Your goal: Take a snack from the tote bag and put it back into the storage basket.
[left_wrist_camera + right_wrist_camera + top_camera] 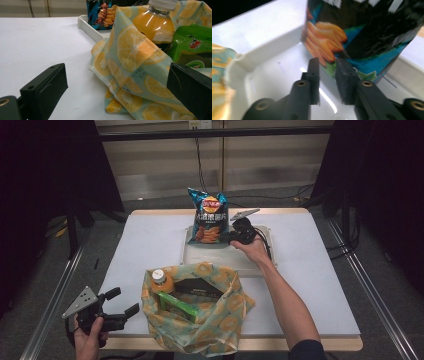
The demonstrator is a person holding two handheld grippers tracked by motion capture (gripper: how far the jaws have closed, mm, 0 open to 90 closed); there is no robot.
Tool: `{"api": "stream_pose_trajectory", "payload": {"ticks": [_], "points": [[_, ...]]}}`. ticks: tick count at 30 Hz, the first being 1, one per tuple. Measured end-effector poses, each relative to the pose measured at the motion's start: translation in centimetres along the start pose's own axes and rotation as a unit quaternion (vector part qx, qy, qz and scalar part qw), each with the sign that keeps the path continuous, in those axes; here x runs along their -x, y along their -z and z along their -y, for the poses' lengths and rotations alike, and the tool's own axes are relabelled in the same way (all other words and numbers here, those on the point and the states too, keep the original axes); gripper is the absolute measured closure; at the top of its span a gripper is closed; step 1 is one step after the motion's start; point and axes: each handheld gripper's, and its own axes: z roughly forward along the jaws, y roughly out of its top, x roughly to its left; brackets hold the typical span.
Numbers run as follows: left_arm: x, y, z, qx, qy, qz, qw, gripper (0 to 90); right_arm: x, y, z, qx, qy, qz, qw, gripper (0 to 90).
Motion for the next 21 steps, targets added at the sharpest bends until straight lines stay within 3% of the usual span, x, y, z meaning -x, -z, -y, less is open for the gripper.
{"api": "stream_pose_trajectory", "payload": {"ticks": [6, 9, 13, 16, 21], "points": [[0.5, -0.2, -0.2, 0.005, -0.017, 0.010, 0.9998, 2.9, -1.5, 2.7, -0.7, 0.027, 0.001, 0.003, 0.9996, 54.8], [0.5, -0.2, -0.2, 0.005, -0.014, 0.014, 0.9998, 2.9, -2.5, 3.8, -0.9, 0.033, 0.009, 0.011, 0.9994, 51.0], [0.4, -0.1, -0.3, 0.009, -0.007, 0.021, 0.9997, 2.9, -3.7, 5.7, -0.8, 0.064, 0.004, 0.014, 0.9979, 44.9], [0.5, -0.2, -0.3, 0.001, -0.019, 0.022, 0.9996, 3.1, -4.5, 7.2, -0.6, 0.079, 0.000, 0.016, 0.9968, 39.8], [1.0, -0.5, -0.3, -0.004, -0.021, 0.026, 0.9994, 3.8, -5.7, 9.4, 0.0, 0.087, -0.005, 0.015, 0.9960, 34.5]]}}
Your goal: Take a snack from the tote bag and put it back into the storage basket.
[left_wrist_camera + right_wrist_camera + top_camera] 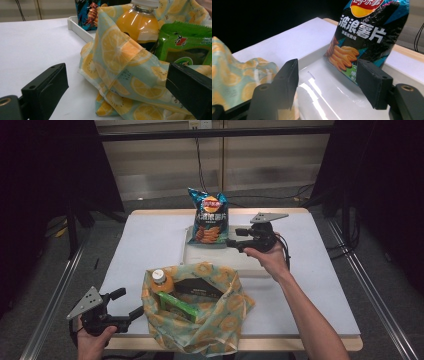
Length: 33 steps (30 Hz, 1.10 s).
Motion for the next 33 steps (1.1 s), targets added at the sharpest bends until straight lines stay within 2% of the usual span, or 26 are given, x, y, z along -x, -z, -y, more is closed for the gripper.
{"api": "stream_pose_trajectory", "payload": {"ticks": [5, 7, 13, 14, 23, 25, 30, 32, 33], "points": [[-0.1, -0.1, 0.0, -0.003, 0.003, 0.002, 1.0000, 3.9, -1.1, 1.8, 0.4, 0.022, 0.001, 0.004, 0.9997, 33.3], [-0.1, 0.0, 0.0, -0.004, -0.002, -0.001, 1.0000, 4.0, -1.5, 2.6, 0.7, 0.039, -0.006, -0.008, 0.9992, 33.4], [-0.1, 0.3, 0.0, 0.003, 0.006, -0.006, 1.0000, 6.5, -2.9, 4.2, 1.1, 0.034, 0.002, -0.007, 0.9994, 37.9], [-0.1, 0.3, 0.0, 0.005, 0.005, -0.015, 0.9999, 6.5, -3.0, 4.4, 1.2, 0.038, 0.001, -0.012, 0.9992, 38.1], [-0.3, 0.1, 0.0, 0.003, 0.010, -0.005, 0.9999, 6.7, -5.4, 6.3, 1.5, 0.041, 0.009, -0.030, 0.9987, 48.4], [-0.3, 0.1, 0.0, 0.003, 0.009, -0.009, 0.9999, 6.7, -5.9, 6.7, 1.6, 0.045, 0.007, -0.037, 0.9983, 50.8], [-0.2, 0.1, 0.0, 0.004, 0.008, -0.004, 1.0000, 6.7, -7.4, 7.8, 1.9, 0.045, 0.012, -0.045, 0.9979, 52.9], [-0.2, 0.2, 0.0, 0.004, 0.005, -0.002, 1.0000, 6.7, -8.0, 8.1, 2.2, 0.046, 0.009, -0.060, 0.9971, 54.4], [-0.1, 0.2, 0.0, 0.006, 0.009, -0.003, 0.9999, 6.7, -8.3, 8.2, 2.3, 0.043, 0.011, -0.059, 0.9973, 54.9]]}}
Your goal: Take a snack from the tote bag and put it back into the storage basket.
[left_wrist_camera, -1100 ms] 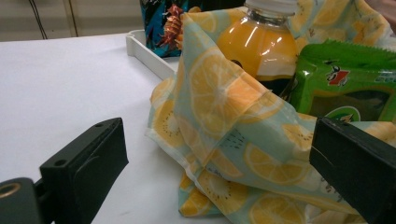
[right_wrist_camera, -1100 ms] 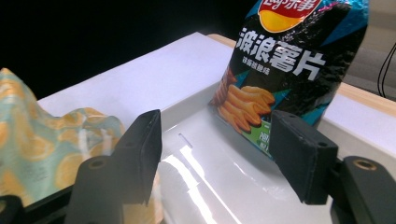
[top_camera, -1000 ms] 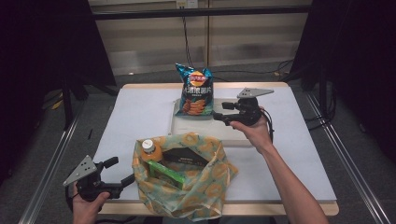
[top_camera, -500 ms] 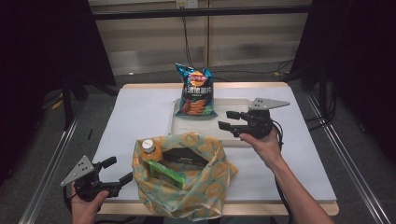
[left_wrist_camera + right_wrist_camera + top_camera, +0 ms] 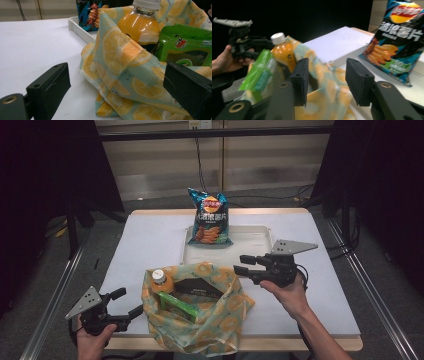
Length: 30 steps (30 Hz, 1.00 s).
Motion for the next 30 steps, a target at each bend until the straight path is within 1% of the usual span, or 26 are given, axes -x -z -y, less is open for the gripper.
{"api": "stream_pose_trajectory", "payload": {"ticks": [2, 3, 4, 5, 6, 8, 9, 11, 14, 16, 17, 19, 21, 23, 24, 25, 28, 30], "points": [[0.0, 0.1, -0.1, 0.002, -0.002, -0.002, 1.0000, 6.7, -0.7, 0.2, 0.1, 0.002, 0.002, -0.009, 1.0000, 56.1], [0.0, 0.1, -0.1, 0.002, -0.002, 0.001, 1.0000, 6.7, -1.0, 0.2, 0.1, 0.001, 0.005, -0.012, 0.9999, 56.8], [0.0, 0.1, -0.1, 0.001, -0.003, -0.002, 1.0000, 6.7, -1.4, 0.3, 0.0, 0.003, 0.010, -0.015, 0.9998, 57.4], [0.0, 0.1, -0.1, 0.002, -0.001, 0.002, 1.0000, 6.7, -1.7, 0.4, -0.1, 0.006, 0.009, -0.019, 0.9998, 57.9], [0.0, 0.1, -0.1, 0.002, 0.000, -0.001, 1.0000, 6.7, -2.1, 0.5, -0.2, 0.011, 0.010, -0.025, 0.9996, 58.2], [0.0, 0.2, -0.1, 0.002, 0.001, -0.003, 1.0000, 6.7, -2.9, 0.4, -0.4, 0.010, 0.017, -0.030, 0.9994, 58.4], [0.0, 0.1, -0.1, 0.004, 0.004, -0.003, 1.0000, 6.7, -3.6, 0.1, -0.4, 0.008, 0.023, -0.040, 0.9989, 58.6], [0.0, 0.2, -0.1, 0.002, 0.002, -0.007, 1.0000, 6.7, -4.2, -0.4, -0.2, 0.002, 0.027, -0.050, 0.9984, 58.7], [0.0, 0.2, -0.1, 0.006, 0.010, -0.002, 0.9999, 6.7, -5.5, -1.9, 0.4, -0.020, 0.035, -0.071, 0.9966, 58.2], [0.0, 0.3, -0.1, 0.005, 0.005, -0.002, 1.0000, 6.7, -6.2, -2.8, 0.8, -0.032, 0.037, -0.083, 0.9953, 56.4], [0.0, 0.3, -0.1, 0.005, 0.007, -0.001, 1.0000, 6.7, -6.5, -3.1, 1.0, -0.037, 0.040, -0.088, 0.9946, 55.5], [0.0, 0.3, -0.1, 0.006, 0.006, -0.001, 1.0000, 6.7, -7.0, -3.6, 1.2, -0.042, 0.040, -0.093, 0.9940, 53.0], [0.0, 0.3, -0.1, 0.006, 0.005, 0.002, 1.0000, 6.7, -7.6, -4.4, 1.5, -0.041, 0.043, -0.090, 0.9941, 49.9], [0.1, 0.3, -0.1, 0.007, 0.005, 0.003, 1.0000, 6.7, -8.0, -4.8, 1.7, -0.043, 0.042, -0.101, 0.9931, 48.9], [0.0, 0.3, -0.1, 0.007, 0.003, 0.002, 1.0000, 6.6, -8.2, -5.0, 1.8, -0.048, 0.043, -0.103, 0.9926, 47.7], [0.1, 0.3, -0.1, 0.009, 0.006, 0.003, 0.9999, 6.6, -8.4, -5.1, 1.9, -0.050, 0.046, -0.107, 0.9920, 46.5], [0.0, 0.2, -0.1, 0.008, 0.006, 0.003, 0.9999, 6.6, -8.8, -5.6, 2.1, -0.052, 0.047, -0.115, 0.9909, 46.0], [0.1, 0.2, -0.1, 0.008, 0.006, 0.003, 0.9999, 6.5, -9.0, -6.0, 2.3, -0.056, 0.047, -0.122, 0.9899, 44.2]]}}
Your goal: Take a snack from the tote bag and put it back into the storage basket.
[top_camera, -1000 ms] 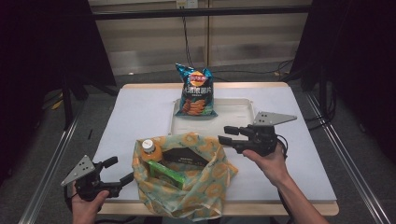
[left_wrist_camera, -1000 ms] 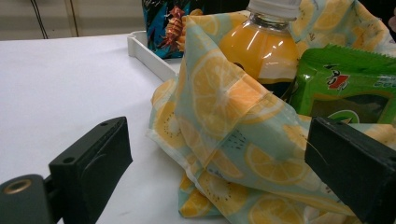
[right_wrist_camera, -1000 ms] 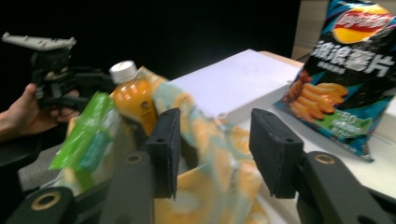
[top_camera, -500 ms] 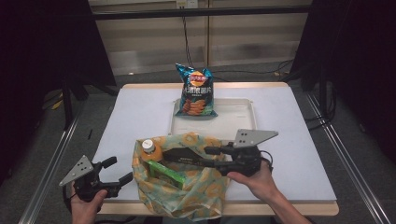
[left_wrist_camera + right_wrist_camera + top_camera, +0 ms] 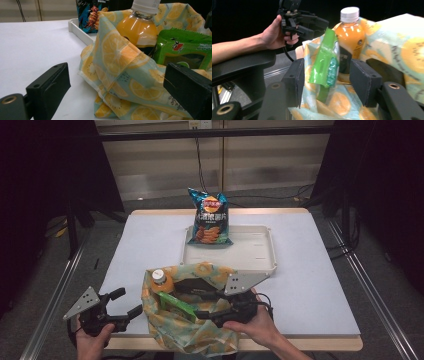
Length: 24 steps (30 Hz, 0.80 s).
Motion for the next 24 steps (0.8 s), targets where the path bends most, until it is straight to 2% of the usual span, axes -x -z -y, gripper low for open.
{"api": "stream_pose_trajectory", "payload": {"ticks": [4, 6, 9, 17, 19, 24], "points": [[0.0, 0.0, 0.0, -0.001, -0.002, 0.000, 1.0000, 6.3, -0.3, -1.3, 0.6, -0.020, 0.003, -0.005, 0.9998, 41.3], [0.0, 0.0, 0.0, -0.001, -0.005, 0.000, 1.0000, 6.3, -0.5, -1.8, 0.9, -0.029, 0.006, -0.001, 0.9996, 41.2], [0.0, 0.0, 0.0, 0.000, -0.002, 0.000, 1.0000, 6.3, -0.3, -2.5, 1.1, -0.033, 0.004, -0.001, 0.9994, 41.7], [0.1, 0.0, 0.0, -0.003, -0.009, -0.002, 1.0000, 6.3, -0.1, -3.8, 1.7, -0.043, 0.003, 0.011, 0.9990, 50.3], [0.1, 0.0, 0.0, -0.002, -0.005, -0.001, 1.0000, 6.3, 0.0, -4.0, 1.9, -0.044, 0.002, 0.013, 0.9989, 53.9], [0.0, 0.0, 0.0, -0.006, -0.009, -0.007, 0.9999, 6.4, 0.2, -4.7, 2.1, -0.047, -0.010, 0.014, 0.9987, 57.7]]}}
